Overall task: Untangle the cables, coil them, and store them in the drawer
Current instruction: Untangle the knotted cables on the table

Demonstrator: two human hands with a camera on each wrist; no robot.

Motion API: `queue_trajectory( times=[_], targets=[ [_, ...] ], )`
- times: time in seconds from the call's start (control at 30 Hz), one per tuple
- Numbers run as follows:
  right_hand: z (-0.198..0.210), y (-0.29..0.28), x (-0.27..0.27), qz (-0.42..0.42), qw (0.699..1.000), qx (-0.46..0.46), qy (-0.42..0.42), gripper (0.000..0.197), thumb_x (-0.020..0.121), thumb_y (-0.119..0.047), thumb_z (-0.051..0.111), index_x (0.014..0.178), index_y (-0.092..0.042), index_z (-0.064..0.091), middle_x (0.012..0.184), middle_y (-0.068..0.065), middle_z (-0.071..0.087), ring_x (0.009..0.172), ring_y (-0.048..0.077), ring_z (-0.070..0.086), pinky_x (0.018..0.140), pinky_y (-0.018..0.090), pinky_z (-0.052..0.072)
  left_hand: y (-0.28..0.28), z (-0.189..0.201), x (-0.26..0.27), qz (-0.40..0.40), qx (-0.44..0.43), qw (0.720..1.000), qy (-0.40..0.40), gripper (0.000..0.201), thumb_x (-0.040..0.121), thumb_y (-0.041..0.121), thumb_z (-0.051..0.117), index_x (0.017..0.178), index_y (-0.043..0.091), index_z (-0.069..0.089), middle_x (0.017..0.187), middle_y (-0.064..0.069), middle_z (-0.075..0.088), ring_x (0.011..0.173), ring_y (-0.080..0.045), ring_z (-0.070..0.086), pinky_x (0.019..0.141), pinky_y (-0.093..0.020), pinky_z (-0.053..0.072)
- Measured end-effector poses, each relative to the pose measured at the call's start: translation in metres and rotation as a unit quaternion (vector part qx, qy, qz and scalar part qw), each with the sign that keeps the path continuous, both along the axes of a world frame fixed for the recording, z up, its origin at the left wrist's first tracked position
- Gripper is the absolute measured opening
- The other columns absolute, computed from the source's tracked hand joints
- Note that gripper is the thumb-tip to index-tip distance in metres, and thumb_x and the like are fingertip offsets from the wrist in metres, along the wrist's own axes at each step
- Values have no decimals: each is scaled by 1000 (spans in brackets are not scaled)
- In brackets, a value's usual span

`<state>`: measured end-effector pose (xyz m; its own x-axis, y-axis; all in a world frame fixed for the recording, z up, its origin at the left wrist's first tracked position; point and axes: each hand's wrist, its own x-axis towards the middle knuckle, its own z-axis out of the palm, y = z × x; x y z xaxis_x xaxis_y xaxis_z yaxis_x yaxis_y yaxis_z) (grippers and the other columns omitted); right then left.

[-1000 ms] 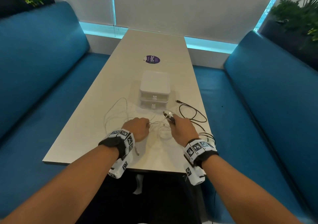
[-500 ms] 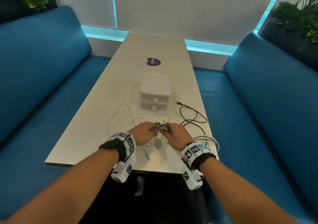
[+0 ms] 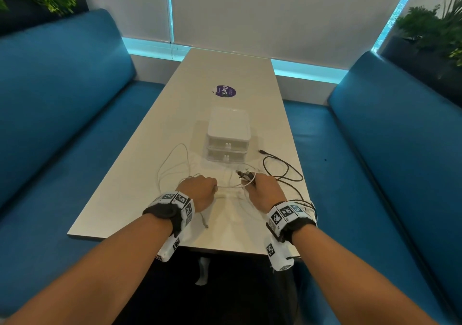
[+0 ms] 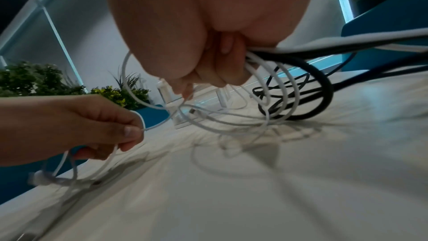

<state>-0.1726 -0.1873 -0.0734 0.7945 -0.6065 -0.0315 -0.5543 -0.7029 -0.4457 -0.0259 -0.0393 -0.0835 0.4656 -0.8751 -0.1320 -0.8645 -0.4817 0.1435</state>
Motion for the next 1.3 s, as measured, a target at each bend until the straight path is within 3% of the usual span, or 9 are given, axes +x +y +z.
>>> queue_trajectory(
  times=[0.13,0.27,0.43,0.57,0.67,0.83,1.0,1.13,1.3],
  targets=[
    [-6,13,-2,62,997,43,7,21,99,-39,51,86,-25,61,82,6,69,78,25,64,66,36,50,-10,0,-10,-10,-9,998,60,22,104,31,33,96,23,51,91,-7,62,80,-30,60,70,-36,45],
    [-7,13,0,40,997,63,-25,20,98,-40,53,82,-30,58,77,2,68,74,23,63,67,38,51,-14,0,-12,-16,-56,988,140,23,103,33,36,96,24,56,87,-2,64,80,-28,62,78,-45,53],
    [-6,6,5,23,999,3,28,23,96,-41,53,101,-25,68,88,5,71,83,27,66,72,40,56,-10,8,-9,-37,-30,999,15,25,106,30,35,101,18,56,86,-4,63,81,-28,60,73,-36,43],
    [-1,-6,3,-31,997,-39,57,28,98,-40,49,107,-22,68,94,8,70,90,31,66,72,37,54,-3,11,3,-48,6,997,-67,23,105,21,35,102,18,58,89,-5,67,76,-23,51,81,-33,33],
    [5,-9,2,-59,993,-74,71,29,100,-39,46,110,-21,67,94,8,69,89,30,66,71,35,52,1,12,5,-56,17,992,-110,24,105,22,35,101,20,58,84,0,67,80,-23,55,88,-37,31],
    [3,2,0,-65,993,-75,71,31,100,-40,44,109,-19,66,95,8,68,90,30,65,74,35,53,0,15,-2,-38,52,995,-80,21,104,22,35,97,21,55,76,3,57,71,-21,50,88,-37,32],
    [-6,20,1,-12,997,-49,62,34,99,-42,45,109,-15,63,96,12,66,89,34,64,71,37,52,-1,15,-15,-45,54,996,-60,23,103,23,38,107,19,60,91,-5,63,73,-27,56,65,-33,38],
    [-7,25,4,28,999,12,38,29,97,-39,50,106,-18,68,97,11,71,89,31,66,75,39,55,-9,12,-24,-38,12,999,-13,25,105,29,36,112,20,58,96,-7,65,81,-30,64,73,-39,53],
    [-2,13,3,10,997,-25,74,30,97,-40,48,108,-19,67,99,10,70,91,31,65,76,39,54,-8,13,-15,-38,8,999,-34,28,107,32,36,111,17,60,97,-7,67,80,-27,62,67,-34,46]
  ],
)
